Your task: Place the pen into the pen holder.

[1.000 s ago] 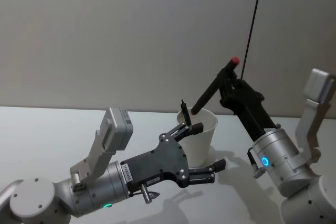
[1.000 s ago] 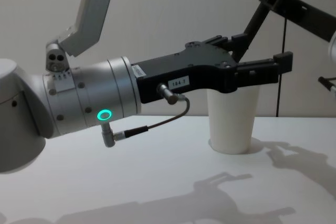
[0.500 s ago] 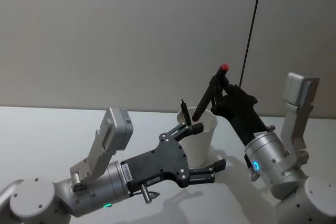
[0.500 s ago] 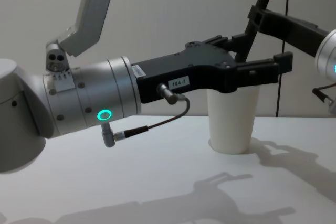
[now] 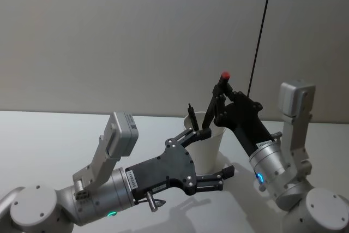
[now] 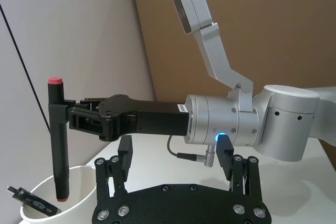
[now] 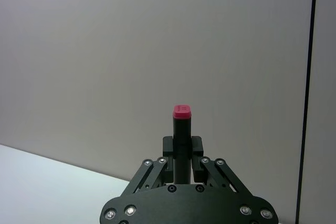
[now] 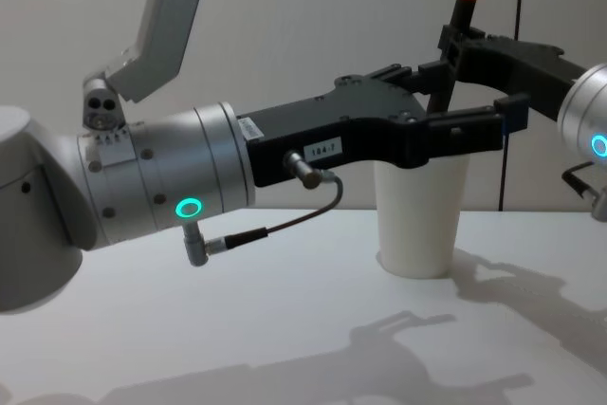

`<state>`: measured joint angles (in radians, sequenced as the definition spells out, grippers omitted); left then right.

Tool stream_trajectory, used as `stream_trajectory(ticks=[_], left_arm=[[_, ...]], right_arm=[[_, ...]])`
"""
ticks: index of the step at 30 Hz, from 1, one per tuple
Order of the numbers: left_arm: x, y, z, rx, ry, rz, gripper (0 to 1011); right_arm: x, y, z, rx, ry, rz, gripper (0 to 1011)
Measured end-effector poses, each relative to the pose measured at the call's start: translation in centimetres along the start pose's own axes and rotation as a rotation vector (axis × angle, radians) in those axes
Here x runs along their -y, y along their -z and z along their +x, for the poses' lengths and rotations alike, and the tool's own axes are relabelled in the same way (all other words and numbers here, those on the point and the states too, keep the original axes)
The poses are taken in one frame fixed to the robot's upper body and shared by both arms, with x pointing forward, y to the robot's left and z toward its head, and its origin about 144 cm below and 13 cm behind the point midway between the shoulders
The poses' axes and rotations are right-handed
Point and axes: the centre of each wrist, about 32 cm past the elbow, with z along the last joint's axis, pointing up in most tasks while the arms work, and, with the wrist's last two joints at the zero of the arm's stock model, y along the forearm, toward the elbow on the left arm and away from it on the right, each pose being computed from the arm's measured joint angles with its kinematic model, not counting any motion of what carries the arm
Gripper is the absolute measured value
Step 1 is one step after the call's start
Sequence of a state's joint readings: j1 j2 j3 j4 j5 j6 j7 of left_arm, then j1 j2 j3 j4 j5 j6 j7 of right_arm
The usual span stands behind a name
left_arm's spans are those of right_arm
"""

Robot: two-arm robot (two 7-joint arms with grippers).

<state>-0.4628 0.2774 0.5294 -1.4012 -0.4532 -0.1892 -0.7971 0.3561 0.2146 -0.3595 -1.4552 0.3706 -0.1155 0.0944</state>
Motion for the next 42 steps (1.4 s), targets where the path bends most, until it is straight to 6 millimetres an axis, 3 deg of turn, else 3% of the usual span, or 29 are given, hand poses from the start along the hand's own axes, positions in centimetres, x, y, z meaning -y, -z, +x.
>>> stream_trajectory(ticks=[15,37,42], left_arm=[[0.00,0.00,0.00,0.000,0.000,0.000,1003],[0.00,0.00,0.00,0.000,0.000,0.000,1003],[0.00,0.00,0.00,0.000,0.000,0.000,1003]], right_arm=[[-0.22,0.77,-0.61,0.036,-0.015,-0.015,199],[-0.29,1.03,-0.81,0.045,-0.015,-0.021,889],[-0.19,0.82,-0.67,0.036,-0.008,-0.013,996]])
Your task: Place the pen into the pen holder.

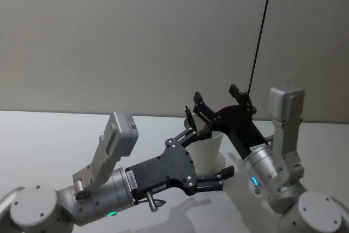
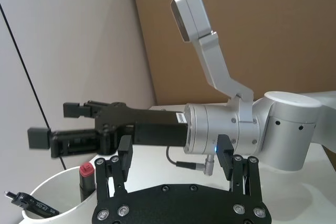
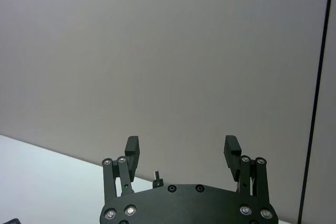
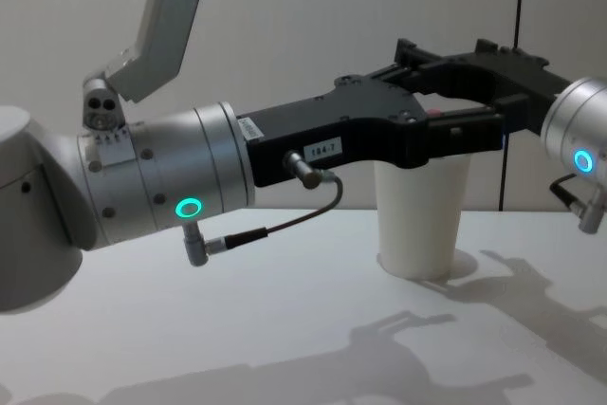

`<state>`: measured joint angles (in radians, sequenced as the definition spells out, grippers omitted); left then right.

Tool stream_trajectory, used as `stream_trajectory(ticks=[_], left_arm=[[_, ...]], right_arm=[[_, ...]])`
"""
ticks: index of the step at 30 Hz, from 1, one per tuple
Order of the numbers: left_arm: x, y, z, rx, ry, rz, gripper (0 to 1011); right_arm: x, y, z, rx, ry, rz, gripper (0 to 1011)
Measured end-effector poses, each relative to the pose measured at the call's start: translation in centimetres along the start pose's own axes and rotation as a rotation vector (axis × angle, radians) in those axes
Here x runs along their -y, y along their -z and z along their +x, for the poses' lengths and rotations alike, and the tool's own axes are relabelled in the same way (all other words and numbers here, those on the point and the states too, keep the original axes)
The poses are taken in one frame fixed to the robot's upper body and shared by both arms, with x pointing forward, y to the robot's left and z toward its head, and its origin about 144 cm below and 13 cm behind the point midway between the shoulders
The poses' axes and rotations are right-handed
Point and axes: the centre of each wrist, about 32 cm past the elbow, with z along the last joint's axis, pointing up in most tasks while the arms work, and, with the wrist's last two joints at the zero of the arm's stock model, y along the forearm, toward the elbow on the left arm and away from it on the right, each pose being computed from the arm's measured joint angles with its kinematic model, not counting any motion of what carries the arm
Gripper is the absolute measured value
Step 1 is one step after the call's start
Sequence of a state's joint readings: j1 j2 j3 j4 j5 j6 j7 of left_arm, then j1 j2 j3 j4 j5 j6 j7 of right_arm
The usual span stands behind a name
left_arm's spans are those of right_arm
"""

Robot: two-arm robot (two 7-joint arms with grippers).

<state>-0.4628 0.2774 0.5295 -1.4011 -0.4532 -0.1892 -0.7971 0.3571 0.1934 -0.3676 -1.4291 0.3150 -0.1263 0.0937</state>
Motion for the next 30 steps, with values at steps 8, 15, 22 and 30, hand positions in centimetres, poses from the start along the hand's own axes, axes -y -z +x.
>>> stream_trajectory(ticks=[8,15,22,30], left_arm=[[0.0,0.0,0.0,0.000,0.000,0.000,1003],[0.0,0.0,0.0,0.000,0.000,0.000,1003],[0.0,0.0,0.0,0.000,-0.001,0.000,1003],[-0.3,0.1,-0.3,0.000,-0.043,0.015,1003]], right_arm=[[0.6,-0.9,0.6,-0.061,0.036,0.035,1001],[1.5,-2.0,1.4,-0.109,0.087,0.063,1001],[2.1,-2.5,1.8,-0.122,0.110,0.069,1001],[3.2,-2.1,1.8,-0.103,0.108,0.039,1001]])
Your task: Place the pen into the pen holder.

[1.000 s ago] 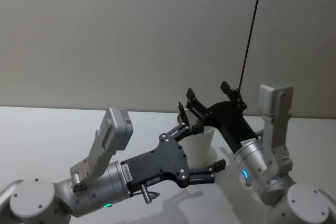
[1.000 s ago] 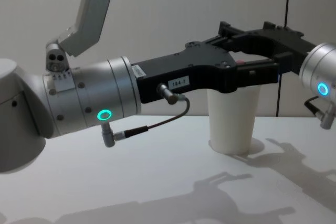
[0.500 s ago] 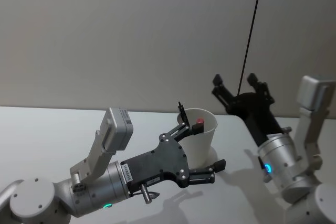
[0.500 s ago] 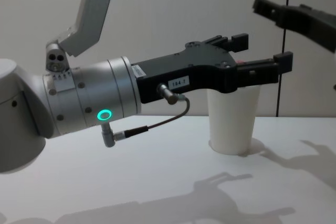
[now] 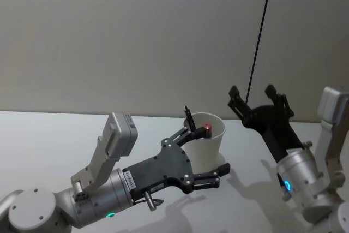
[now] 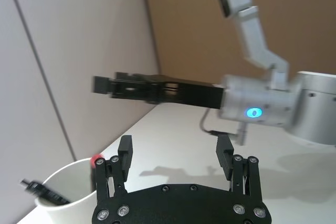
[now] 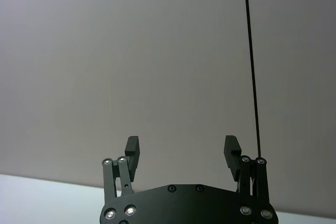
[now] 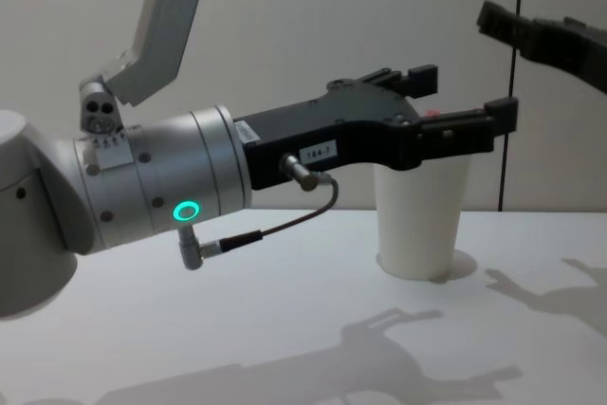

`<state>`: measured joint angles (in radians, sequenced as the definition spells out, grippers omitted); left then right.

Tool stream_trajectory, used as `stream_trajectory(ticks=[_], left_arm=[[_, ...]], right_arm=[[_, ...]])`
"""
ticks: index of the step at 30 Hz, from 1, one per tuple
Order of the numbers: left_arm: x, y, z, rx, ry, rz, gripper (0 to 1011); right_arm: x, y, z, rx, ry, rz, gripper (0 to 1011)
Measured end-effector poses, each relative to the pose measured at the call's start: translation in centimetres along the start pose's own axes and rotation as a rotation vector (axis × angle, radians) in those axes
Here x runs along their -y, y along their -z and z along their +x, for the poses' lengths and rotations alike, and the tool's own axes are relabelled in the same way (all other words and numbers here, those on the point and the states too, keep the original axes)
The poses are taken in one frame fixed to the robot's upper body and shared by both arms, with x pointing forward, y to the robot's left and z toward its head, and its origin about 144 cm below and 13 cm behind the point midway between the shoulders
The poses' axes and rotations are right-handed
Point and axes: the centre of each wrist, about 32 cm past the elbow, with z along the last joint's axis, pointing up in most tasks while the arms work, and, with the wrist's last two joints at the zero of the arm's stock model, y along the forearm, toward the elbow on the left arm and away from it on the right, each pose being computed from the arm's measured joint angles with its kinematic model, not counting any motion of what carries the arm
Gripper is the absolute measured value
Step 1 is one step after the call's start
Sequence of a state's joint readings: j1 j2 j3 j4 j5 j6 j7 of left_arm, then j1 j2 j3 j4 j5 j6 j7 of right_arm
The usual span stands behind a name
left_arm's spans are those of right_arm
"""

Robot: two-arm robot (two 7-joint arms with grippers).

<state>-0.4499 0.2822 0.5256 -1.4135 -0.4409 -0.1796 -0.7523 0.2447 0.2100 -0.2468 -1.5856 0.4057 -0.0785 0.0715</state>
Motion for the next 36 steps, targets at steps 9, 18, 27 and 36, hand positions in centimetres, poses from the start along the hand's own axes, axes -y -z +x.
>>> stream_trajectory(ticks=[9,18,27,36], left_arm=[[-0.8,0.1,-0.6,0.007,-0.110,0.047,1003],[-1.7,0.1,-1.3,0.020,-0.228,0.096,1004],[-2.5,0.1,-2.0,0.040,-0.344,0.143,1003],[-3.2,0.1,-2.7,0.063,-0.452,0.185,1003]], right_arm=[[2.7,0.6,0.4,0.054,-0.003,-0.074,1001],[5.5,1.0,0.5,0.108,-0.010,-0.150,1001],[7.8,1.1,0.5,0.152,-0.018,-0.216,1001],[8.2,1.1,0.6,0.161,-0.020,-0.229,1001]])
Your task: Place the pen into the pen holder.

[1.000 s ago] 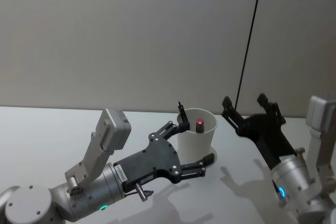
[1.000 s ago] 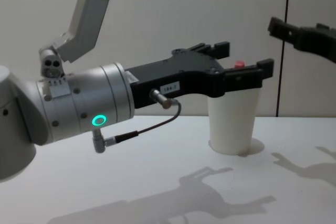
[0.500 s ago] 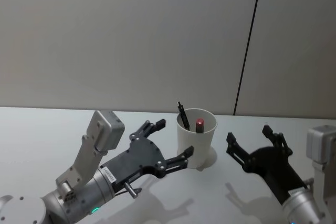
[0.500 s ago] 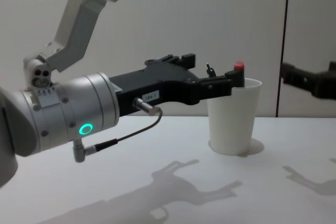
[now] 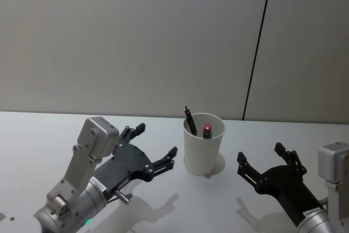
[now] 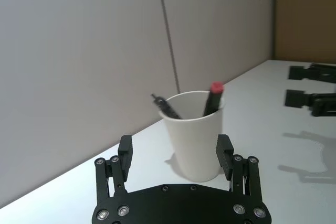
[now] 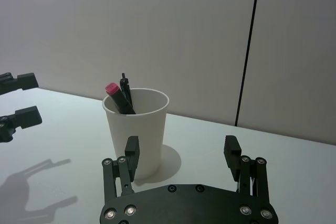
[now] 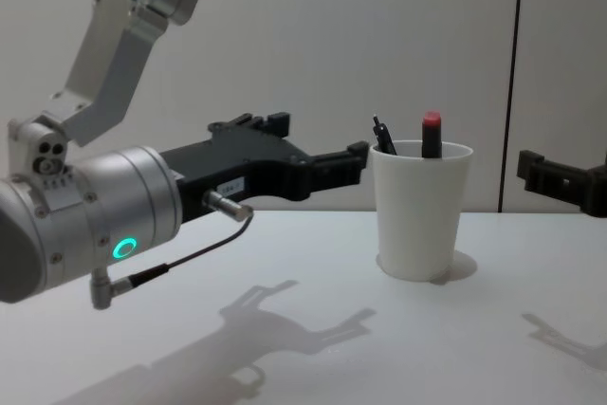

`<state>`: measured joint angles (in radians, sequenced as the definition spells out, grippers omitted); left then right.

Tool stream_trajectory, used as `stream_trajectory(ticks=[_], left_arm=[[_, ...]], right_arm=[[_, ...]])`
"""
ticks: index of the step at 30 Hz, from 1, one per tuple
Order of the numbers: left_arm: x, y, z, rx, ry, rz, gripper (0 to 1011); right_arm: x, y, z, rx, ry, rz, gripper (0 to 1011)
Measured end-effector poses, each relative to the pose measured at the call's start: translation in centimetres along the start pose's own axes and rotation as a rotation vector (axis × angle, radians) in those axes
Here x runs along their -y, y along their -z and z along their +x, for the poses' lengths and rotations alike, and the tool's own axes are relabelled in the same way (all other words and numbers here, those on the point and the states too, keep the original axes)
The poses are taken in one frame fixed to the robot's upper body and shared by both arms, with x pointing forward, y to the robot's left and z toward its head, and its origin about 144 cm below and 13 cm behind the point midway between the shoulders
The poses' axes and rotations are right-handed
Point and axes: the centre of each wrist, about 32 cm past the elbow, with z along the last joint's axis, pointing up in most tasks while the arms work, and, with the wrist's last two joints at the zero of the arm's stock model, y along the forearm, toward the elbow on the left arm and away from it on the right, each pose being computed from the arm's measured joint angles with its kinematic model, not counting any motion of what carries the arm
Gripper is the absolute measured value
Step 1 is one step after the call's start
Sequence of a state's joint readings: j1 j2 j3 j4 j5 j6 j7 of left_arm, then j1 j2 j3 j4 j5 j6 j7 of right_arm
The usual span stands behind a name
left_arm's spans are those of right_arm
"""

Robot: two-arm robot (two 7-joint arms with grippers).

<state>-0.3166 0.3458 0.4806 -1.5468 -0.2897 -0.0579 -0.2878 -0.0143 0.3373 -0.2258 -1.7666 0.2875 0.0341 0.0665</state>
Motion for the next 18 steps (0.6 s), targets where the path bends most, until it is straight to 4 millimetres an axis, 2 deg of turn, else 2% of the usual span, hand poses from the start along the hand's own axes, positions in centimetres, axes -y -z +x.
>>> stream_trajectory(ticks=[18], left_arm=[[-1.9,0.1,-0.6,0.062,-0.229,0.075,1003]], right_arm=[[0.0,0.0,0.0,0.000,0.000,0.000,1001]])
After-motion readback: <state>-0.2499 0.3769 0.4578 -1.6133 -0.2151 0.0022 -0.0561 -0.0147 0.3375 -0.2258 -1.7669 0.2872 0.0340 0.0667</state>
